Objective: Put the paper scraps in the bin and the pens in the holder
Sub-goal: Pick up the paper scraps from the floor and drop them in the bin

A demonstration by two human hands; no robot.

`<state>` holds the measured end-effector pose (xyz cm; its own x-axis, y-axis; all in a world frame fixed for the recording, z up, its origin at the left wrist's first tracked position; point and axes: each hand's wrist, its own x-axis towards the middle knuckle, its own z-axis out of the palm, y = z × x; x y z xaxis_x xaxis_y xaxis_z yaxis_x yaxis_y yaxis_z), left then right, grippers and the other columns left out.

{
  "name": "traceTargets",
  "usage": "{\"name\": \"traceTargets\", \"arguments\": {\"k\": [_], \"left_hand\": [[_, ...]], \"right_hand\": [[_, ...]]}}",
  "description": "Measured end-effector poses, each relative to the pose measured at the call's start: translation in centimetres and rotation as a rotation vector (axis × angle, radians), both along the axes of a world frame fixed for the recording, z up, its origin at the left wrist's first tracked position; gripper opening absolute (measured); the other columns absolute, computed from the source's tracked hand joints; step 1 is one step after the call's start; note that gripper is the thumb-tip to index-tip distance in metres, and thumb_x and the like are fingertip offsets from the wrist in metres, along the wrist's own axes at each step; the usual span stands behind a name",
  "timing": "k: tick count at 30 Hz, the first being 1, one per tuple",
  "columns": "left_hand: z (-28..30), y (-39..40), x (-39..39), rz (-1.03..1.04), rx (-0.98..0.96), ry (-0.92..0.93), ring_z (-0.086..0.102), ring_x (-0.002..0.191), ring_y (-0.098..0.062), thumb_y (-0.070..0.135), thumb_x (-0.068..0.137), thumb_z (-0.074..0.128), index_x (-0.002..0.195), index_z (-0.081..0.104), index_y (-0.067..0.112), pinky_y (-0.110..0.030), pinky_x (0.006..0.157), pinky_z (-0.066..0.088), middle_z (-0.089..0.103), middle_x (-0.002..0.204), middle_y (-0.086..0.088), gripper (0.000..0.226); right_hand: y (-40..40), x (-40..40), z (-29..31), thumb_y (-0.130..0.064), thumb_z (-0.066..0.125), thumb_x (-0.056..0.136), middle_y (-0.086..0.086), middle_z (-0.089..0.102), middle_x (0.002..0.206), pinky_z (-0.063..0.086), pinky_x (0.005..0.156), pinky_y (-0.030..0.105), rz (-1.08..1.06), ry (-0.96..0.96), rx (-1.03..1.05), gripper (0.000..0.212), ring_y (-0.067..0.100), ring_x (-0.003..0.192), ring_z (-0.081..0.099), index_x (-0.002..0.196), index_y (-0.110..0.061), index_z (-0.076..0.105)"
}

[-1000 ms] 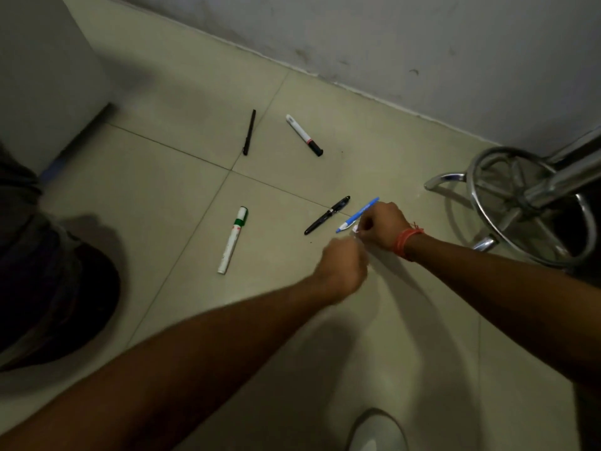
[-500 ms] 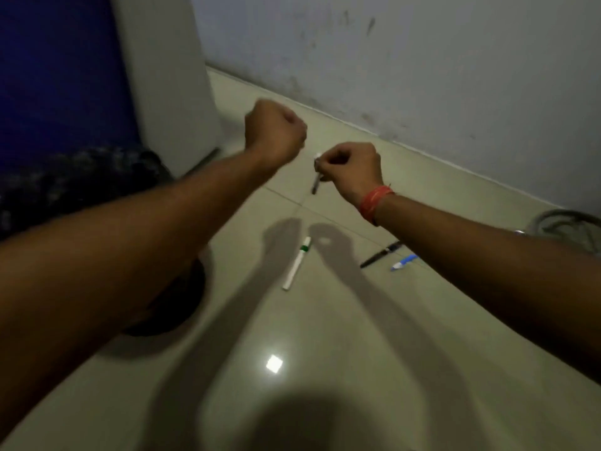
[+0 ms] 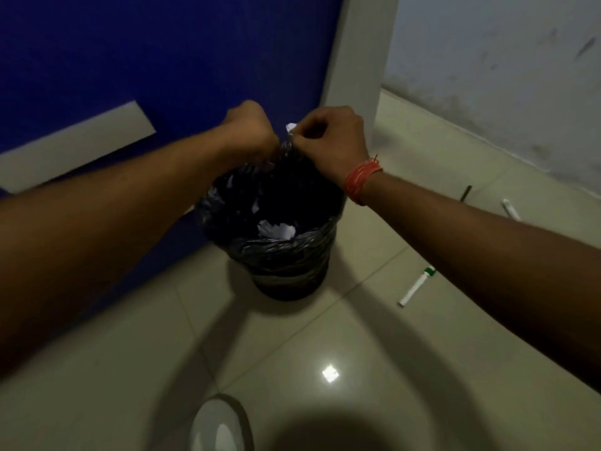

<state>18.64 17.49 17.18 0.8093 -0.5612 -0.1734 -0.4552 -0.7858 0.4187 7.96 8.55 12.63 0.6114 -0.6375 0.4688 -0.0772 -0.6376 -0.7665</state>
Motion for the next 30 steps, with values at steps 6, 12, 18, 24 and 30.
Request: {"name": "traceTargets", "arguments": {"k": [6,12,18,24,30], "left_hand": [[-0.1,1.1,0.2,-0.041,0.186,0.310,0.068,0.069,-0.021,-0.002,0.085,0.069,0.107,0.067,-0.007,-0.026,0.047,0.060,0.068,0.084,-0.016,0.022],[0.9,-1.2,-1.1,-0.156,0.308,0.267,0.071,0.088,-0.032,0.001,0.086,0.070,0.113,0.063,-0.010,-0.037,0.072,0.063,0.069,0.109,-0.021,0.030],[2.6,-7.0,-3.9,-0.264,-0.022,0.015,0.072,0.079,-0.021,0.016,0.086,0.073,0.108,0.067,0.005,-0.030,0.066,0.061,0.072,0.095,-0.012,0.025],[-1.6,-13.7,-6.4,-0.368,-0.555,-0.038,0.070,0.089,-0.011,0.024,0.086,0.070,0.110,0.073,0.013,-0.030,0.082,0.061,0.074,0.103,-0.002,0.027],[-5.7,-17.8,-7.6,-0.301,-0.762,0.201,0.062,0.083,0.007,0.022,0.089,0.069,0.114,0.071,0.014,-0.007,0.076,0.052,0.070,0.097,0.007,0.027]], "right_hand": [[0.1,-0.4,-0.2,-0.023,0.077,0.073,-0.002,0.072,0.076,0.054,0.075,0.021,0.146,0.286,-0.100,0.014,0.006,0.071,0.065,0.081,-0.011,0.078],[-2.6,-2.4,0.1,-0.016,0.081,0.074,0.008,0.076,0.080,0.062,0.073,0.032,0.215,0.321,0.127,0.017,0.019,0.071,0.074,0.086,-0.005,0.076],[-6.0,-4.3,0.0,-0.003,0.075,0.077,0.009,0.070,0.071,0.061,0.063,0.032,0.057,0.078,0.390,0.006,0.020,0.064,0.071,0.081,-0.006,0.071],[-11.1,-7.0,-2.3,-0.014,0.074,0.079,0.010,0.072,0.084,0.061,0.062,0.031,-0.140,-0.021,0.457,0.016,0.021,0.075,0.072,0.094,-0.008,0.071],[-14.7,-9.7,-2.8,-0.024,0.074,0.082,0.010,0.071,0.094,0.061,0.064,0.028,-0.310,-0.123,0.485,0.029,0.020,0.083,0.072,0.106,-0.009,0.068]]}}
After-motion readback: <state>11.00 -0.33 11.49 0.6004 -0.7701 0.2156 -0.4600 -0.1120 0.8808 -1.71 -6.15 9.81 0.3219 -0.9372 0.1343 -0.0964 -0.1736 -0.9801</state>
